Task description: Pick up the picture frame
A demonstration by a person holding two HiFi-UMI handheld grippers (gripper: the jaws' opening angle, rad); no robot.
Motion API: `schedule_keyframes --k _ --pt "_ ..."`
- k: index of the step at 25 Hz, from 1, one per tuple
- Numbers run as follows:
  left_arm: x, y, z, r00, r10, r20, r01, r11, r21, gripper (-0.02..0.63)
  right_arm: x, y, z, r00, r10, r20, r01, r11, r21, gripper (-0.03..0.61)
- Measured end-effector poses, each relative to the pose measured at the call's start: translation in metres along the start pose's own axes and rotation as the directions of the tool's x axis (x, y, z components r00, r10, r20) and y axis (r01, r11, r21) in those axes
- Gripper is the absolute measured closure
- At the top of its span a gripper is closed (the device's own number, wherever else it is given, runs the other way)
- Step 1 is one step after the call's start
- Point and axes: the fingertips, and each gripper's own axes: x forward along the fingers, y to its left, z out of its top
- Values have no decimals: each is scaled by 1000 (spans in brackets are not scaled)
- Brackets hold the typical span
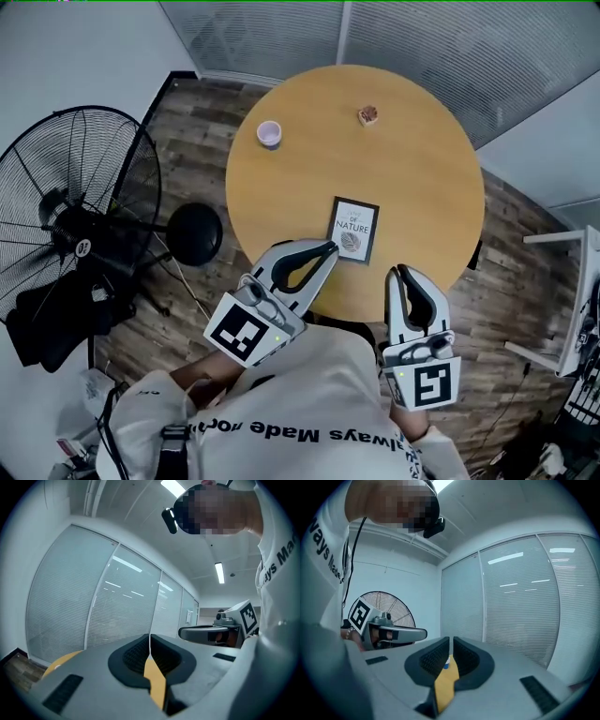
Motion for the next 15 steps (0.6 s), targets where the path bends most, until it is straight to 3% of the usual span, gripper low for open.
schedule_keyframes --k 5,10,15 --pt "14 5 -21 999 14 -52 -14 1000 -8 581 6 -17 -13 1000 -1 -18 1 1000 14 529" --pt "26 3 -26 998 52 -41 -53 999 -10 580 7 -34 -29 999 9 -39 -8 1000 17 529" --pt "34 10 -57 991 80 -108 -80 997 -1 580 12 -49 -47 998 17 -63 -16 1000 16 528"
